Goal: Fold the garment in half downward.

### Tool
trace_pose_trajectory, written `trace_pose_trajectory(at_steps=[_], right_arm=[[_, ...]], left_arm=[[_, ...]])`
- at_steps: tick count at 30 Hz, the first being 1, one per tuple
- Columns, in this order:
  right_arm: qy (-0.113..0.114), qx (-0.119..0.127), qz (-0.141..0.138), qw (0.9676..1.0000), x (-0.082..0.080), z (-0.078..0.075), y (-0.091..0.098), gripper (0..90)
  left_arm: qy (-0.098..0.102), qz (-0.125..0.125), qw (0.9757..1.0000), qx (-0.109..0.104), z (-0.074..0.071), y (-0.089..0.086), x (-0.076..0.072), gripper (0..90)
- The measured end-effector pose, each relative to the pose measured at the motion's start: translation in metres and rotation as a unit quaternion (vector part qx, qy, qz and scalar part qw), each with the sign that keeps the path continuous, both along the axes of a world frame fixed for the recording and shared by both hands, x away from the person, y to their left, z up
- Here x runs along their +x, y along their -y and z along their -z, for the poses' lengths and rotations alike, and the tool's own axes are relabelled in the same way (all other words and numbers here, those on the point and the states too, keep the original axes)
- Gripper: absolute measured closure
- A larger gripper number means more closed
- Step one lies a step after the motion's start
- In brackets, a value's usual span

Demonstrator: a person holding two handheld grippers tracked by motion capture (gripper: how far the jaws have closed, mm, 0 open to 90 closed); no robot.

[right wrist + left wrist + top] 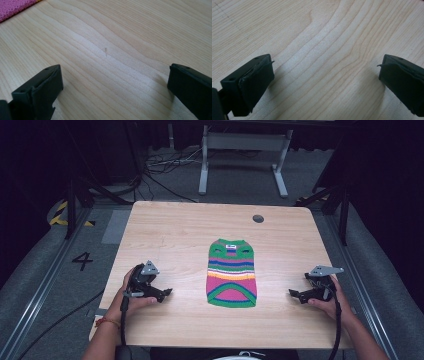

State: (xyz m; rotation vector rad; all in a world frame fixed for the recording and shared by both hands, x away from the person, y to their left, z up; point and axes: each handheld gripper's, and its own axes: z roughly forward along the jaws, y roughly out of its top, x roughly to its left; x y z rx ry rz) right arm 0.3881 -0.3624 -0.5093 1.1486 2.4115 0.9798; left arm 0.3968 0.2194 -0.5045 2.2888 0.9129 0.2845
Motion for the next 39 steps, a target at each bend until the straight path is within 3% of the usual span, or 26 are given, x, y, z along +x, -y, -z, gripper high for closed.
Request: trace_pose_trajectory(at_steps=[4, 6, 7, 8, 11, 13, 20, 30, 39], right_arm=[[-0.004, -0.004, -0.001, 1.0000, 0.001, -0.001, -0.001, 1.7], [-0.003, -0.005, -0.010, 0.9999, 0.000, -0.004, -0.001, 13.1], [-0.003, -0.005, -0.010, 0.9999, 0.000, -0.004, -0.001, 13.1], [0.001, -0.001, -0.024, 0.9997, 0.000, -0.008, -0.002, 23.8], [0.004, -0.003, -0.028, 0.9996, 0.001, -0.012, -0.004, 18.0], [0.009, -0.003, -0.036, 0.9993, 0.001, -0.017, -0.006, 26.5], [0.023, -0.001, -0.048, 0.9986, 0.009, -0.038, -0.019, 32.0], [0.043, -0.009, -0.063, 0.9971, 0.038, -0.072, -0.040, 35.1], [0.050, -0.002, -0.065, 0.9966, 0.069, -0.090, -0.063, 39.4]], left_arm=[[-0.002, -0.006, 1.0000, 0.001, 0.000, 0.001, -0.001, 0.2], [-0.006, -0.007, 0.9999, 0.009, -0.002, 0.001, -0.001, 0.4], [-0.006, -0.007, 0.9999, 0.009, -0.002, 0.001, -0.001, 0.6], [-0.011, -0.015, 0.9998, 0.011, -0.003, 0.002, -0.001, 1.5], [-0.010, -0.013, 0.9999, 0.003, -0.005, 0.001, -0.002, 7.9], [-0.015, -0.007, 0.9998, -0.012, -0.008, -0.002, -0.001, 18.6], [-0.003, 0.004, 1.0000, 0.007, -0.017, 0.005, 0.004, 23.7], [0.020, 0.023, 0.9995, 0.002, -0.042, 0.030, 0.025, 27.6], [0.035, 0.021, 0.9992, 0.006, -0.056, 0.062, 0.065, 31.7]])
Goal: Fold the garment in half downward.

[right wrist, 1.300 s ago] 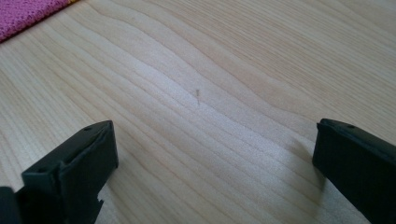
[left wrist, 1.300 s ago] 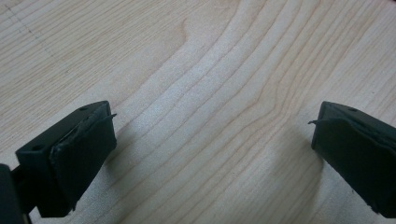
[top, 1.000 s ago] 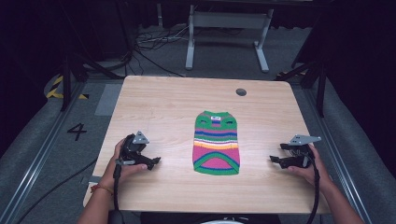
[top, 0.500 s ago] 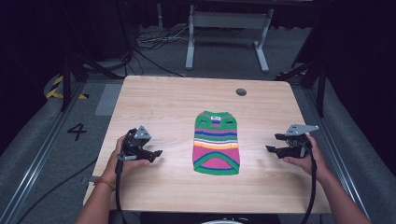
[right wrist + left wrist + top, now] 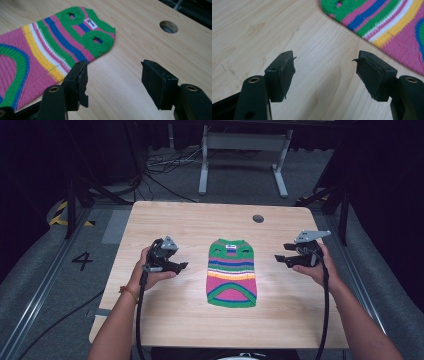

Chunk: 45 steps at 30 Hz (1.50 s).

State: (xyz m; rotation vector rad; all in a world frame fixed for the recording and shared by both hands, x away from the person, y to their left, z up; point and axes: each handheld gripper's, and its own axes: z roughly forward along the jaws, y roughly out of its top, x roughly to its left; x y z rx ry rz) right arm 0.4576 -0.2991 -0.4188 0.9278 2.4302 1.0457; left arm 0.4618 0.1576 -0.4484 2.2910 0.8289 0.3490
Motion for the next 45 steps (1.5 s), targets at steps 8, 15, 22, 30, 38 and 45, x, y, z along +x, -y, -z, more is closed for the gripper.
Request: trace_pose_trajectory(at_steps=[8, 15, 22, 30, 38, 45], right_arm=[[-0.006, 0.010, -0.006, 0.9999, 0.032, 0.004, -0.030, 46.6], [-0.025, 0.005, -0.001, 0.9997, 0.059, 0.029, -0.049, 54.0], [-0.039, 0.004, 0.001, 0.9992, 0.075, 0.042, -0.061, 54.6], [-0.051, 0.002, 0.005, 0.9987, 0.092, 0.057, -0.078, 56.9], [-0.062, -0.007, 0.013, 0.9980, 0.103, 0.074, -0.089, 58.3], [-0.084, 0.012, 0.026, 0.9960, 0.106, 0.081, -0.086, 55.4]], left_arm=[[0.001, -0.003, 1.0000, 0.002, 0.004, 0.033, 0.035, 35.6], [-0.010, -0.005, 0.9999, 0.002, 0.025, 0.057, 0.064, 38.2], [-0.017, -0.016, 0.9996, -0.019, 0.028, 0.069, 0.080, 39.0], [-0.030, -0.028, 0.9989, -0.022, 0.039, 0.093, 0.100, 40.9], [-0.046, -0.031, 0.9979, -0.034, 0.052, 0.107, 0.112, 44.6], [-0.048, -0.031, 0.9979, -0.031, 0.052, 0.110, 0.112, 44.2]])
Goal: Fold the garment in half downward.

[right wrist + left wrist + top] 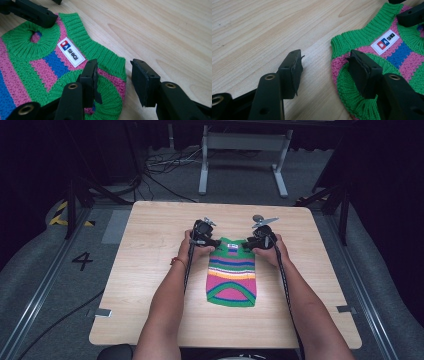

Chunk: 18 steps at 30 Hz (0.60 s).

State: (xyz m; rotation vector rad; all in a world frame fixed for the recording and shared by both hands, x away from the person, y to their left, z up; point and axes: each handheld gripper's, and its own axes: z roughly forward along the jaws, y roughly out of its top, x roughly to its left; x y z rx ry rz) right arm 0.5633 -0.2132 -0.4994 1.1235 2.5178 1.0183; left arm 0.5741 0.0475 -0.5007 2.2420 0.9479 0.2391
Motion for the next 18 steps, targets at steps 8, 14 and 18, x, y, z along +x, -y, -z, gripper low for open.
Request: trace_pose_trajectory(at_steps=[8, 14, 18], right_arm=[[-0.001, -0.007, 0.006, 1.0000, 0.000, -0.001, 0.002, 51.3], [0.010, -0.002, 0.030, 0.9995, 0.005, -0.006, 0.002, 53.5], [-0.002, 0.002, 0.035, 0.9994, 0.009, 0.001, -0.001, 54.1]], left_arm=[[0.025, -0.003, 0.9994, 0.025, -0.006, 0.015, 0.004, 35.8], [0.013, -0.005, 0.9994, 0.031, -0.001, 0.020, 0.007, 38.2], [0.015, -0.022, 0.9997, 0.001, 0.003, 0.019, -0.001, 47.6]])
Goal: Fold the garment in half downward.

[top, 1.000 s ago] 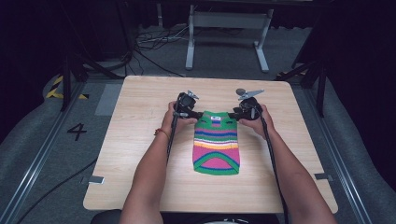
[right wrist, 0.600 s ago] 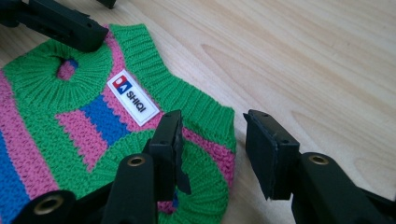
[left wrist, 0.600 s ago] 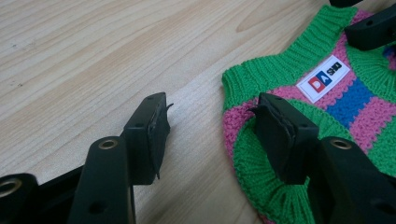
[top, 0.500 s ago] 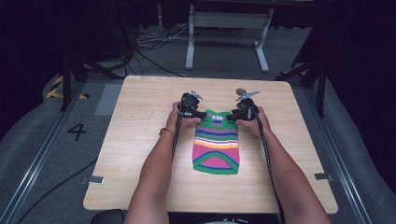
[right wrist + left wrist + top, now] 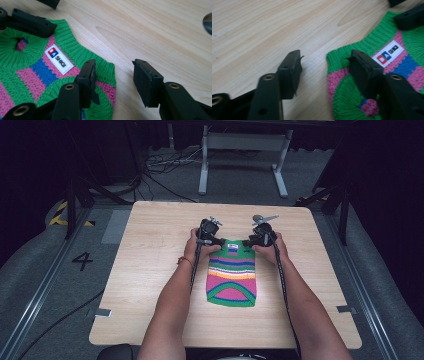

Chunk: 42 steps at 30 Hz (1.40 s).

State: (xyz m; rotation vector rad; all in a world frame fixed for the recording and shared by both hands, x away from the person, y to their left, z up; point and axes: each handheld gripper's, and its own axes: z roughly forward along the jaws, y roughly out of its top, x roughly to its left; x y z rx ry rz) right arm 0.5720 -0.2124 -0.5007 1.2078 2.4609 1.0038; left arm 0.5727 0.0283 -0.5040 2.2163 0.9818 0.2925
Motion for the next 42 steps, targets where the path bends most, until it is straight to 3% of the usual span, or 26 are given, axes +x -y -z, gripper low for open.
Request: trace_pose_trajectory(at_steps=[4, 5, 7, 12, 15, 19, 24, 26, 35, 40, 42], right_arm=[[0.003, -0.001, -0.004, 1.0000, 0.000, 0.000, -0.001, 59.7], [-0.002, 0.000, -0.016, 0.9999, -0.001, -0.001, -0.004, 70.5], [-0.006, 0.002, -0.017, 0.9998, -0.002, -0.001, -0.005, 74.9], [0.000, -0.002, -0.022, 0.9998, -0.004, -0.002, -0.010, 82.5], [0.008, 0.006, -0.026, 0.9996, -0.005, -0.006, -0.008, 83.7], [0.023, 0.022, -0.033, 0.9989, -0.008, -0.017, -0.006, 83.7], [0.044, 0.036, -0.049, 0.9972, -0.016, -0.033, -0.007, 83.6], [0.054, 0.040, -0.059, 0.9960, -0.020, -0.038, -0.007, 83.4], [0.079, 0.049, -0.119, 0.9885, -0.048, -0.056, -0.009, 83.0], [0.086, 0.047, -0.138, 0.9855, -0.059, -0.062, -0.008, 82.9], [0.092, 0.051, -0.149, 0.9832, -0.067, -0.066, -0.005, 82.9]], left_arm=[[-0.002, 0.007, 0.9999, -0.008, 0.000, 0.000, -0.003, 59.8], [-0.011, 0.024, 0.9996, -0.012, -0.001, 0.002, -0.005, 67.7], [-0.013, 0.027, 0.9995, -0.011, -0.002, 0.003, -0.006, 76.4], [-0.013, 0.034, 0.9993, 0.000, -0.004, 0.007, -0.006, 81.1], [0.005, 0.037, 0.9992, 0.016, -0.009, 0.006, -0.006, 82.3], [0.019, 0.033, 0.9993, -0.002, -0.020, 0.001, -0.011, 82.4], [0.038, 0.044, 0.9983, 0.002, -0.035, -0.005, -0.022, 82.4], [0.047, 0.052, 0.9975, -0.002, -0.040, -0.008, -0.028, 82.4], [0.079, 0.107, 0.9909, 0.020, -0.061, -0.017, -0.062, 82.7], [0.091, 0.120, 0.9883, 0.023, -0.067, -0.020, -0.071, 82.6], [0.103, 0.132, 0.9855, 0.029, -0.072, -0.022, -0.079, 82.6]])
